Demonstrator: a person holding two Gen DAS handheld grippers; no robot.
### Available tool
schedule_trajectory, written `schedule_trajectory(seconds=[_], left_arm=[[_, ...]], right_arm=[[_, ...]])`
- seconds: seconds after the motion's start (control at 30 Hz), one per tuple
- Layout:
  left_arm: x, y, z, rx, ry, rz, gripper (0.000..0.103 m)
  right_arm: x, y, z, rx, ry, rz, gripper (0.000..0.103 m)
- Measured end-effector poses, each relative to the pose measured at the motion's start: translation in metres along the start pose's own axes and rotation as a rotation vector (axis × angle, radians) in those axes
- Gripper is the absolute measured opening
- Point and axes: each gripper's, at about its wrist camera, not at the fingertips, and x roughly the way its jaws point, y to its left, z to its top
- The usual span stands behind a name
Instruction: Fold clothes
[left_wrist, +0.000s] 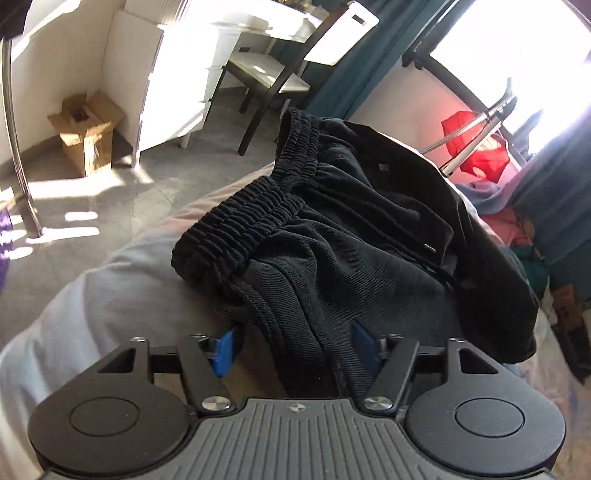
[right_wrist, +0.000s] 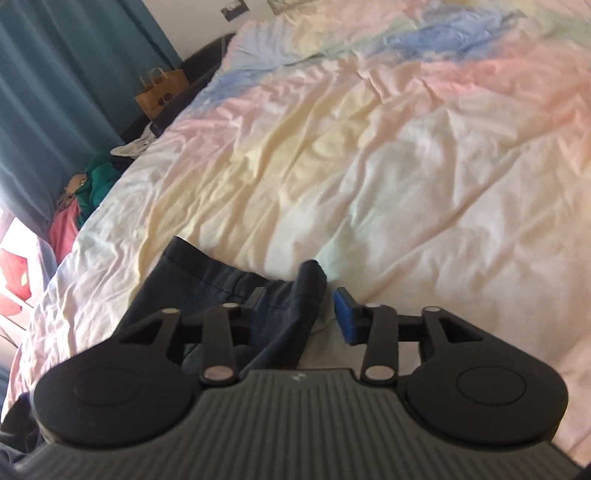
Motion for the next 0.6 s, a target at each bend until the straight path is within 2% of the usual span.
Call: schedule_trajectory(seconds=[0.03,0.13,0.27,0.43,0.53,0.6], left_arm=[[-0.006,-0.007,-0.003,0.040,-0.019,0.015,0.081],[-0.026,-0.030,-0.015,0.148,-0.093,0.050,0.087],[-0.053,-0.071,-0.036,0.292,-0.230,0.085,0.088],[-0.064,-0.150,-0.068,0.429,-0.336,0.016,0.088],[-0.059,-0.192,-0.083,0.464,-0.342,-0.069,0.088],[-0.052,-0.220,-0.092,0.489,-0.333,-0.118,0.088]], right_arm=[[-0.007,0.004,0.001,-0.028,-0.024,0.012,0.062],[-0.038,0.025,0.002,-0.114,-0.103,0.059,0.074],[-0.079,0.056,-0.006,-0.258,-0.180,0.160,0.074],[-0.125,0.093,-0.030,-0.379,-0.146,0.392,0.074],[-0.150,0.111,-0.050,-0.461,-0.130,0.516,0.073],[-0.162,0.119,-0.063,-0.509,-0.127,0.569,0.073]])
